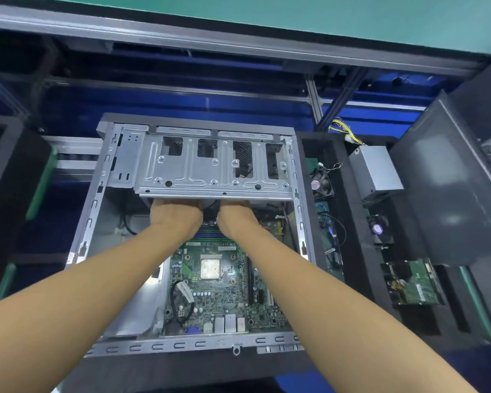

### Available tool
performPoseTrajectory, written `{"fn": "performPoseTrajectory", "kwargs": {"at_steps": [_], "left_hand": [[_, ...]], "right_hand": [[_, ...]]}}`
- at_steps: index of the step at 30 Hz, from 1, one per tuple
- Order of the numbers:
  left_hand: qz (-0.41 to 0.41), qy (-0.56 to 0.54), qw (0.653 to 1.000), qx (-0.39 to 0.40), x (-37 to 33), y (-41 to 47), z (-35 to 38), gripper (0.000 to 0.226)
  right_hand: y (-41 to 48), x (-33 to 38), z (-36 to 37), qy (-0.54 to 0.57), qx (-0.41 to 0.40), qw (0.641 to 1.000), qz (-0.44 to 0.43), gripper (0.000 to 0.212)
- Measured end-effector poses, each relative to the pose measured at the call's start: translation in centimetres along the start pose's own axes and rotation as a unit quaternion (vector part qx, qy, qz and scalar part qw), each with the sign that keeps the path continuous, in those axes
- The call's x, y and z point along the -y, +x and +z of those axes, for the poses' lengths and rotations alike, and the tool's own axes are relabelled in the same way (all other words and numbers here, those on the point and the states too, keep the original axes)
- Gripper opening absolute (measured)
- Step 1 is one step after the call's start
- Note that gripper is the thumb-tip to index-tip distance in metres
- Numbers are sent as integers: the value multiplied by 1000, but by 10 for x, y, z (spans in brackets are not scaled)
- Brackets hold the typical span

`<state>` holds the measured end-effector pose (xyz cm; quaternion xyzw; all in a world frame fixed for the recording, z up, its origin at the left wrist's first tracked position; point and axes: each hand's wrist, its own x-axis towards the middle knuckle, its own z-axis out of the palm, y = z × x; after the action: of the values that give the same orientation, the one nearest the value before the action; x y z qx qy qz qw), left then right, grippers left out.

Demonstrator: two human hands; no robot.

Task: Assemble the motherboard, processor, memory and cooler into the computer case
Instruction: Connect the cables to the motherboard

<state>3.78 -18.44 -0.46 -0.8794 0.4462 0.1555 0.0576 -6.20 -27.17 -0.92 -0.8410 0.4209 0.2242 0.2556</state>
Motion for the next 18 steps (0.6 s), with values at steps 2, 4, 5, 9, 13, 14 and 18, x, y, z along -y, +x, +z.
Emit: {"fn": "performPoseTrajectory", "kwargs": {"at_steps": [2,4,5,9,13,14,18], "left_hand": [[34,6,999,11,-8,-5,-1,35],[101,9,994,-39,-9,-11,-1,30],[118,-17,991,-63,-9,-14,1,29],[132,-198,970,-46,-9,-27,3,25],[113,-299,947,-33,5,-43,-5,20],[111,-311,944,-24,11,-46,-7,19],[140,-342,929,16,15,-59,-25,21]], "right_hand": [[-6,0,-1,4,-19,1000,-21,16],[-20,1,2,6,-37,998,-49,22],[-29,-1,3,27,-47,996,-68,28],[-66,-12,-8,89,-65,988,-106,40],[-99,-30,-16,135,-56,986,-73,40],[-105,-35,-17,150,-61,985,-61,38],[-129,-50,-20,190,-128,972,-58,36]]}}
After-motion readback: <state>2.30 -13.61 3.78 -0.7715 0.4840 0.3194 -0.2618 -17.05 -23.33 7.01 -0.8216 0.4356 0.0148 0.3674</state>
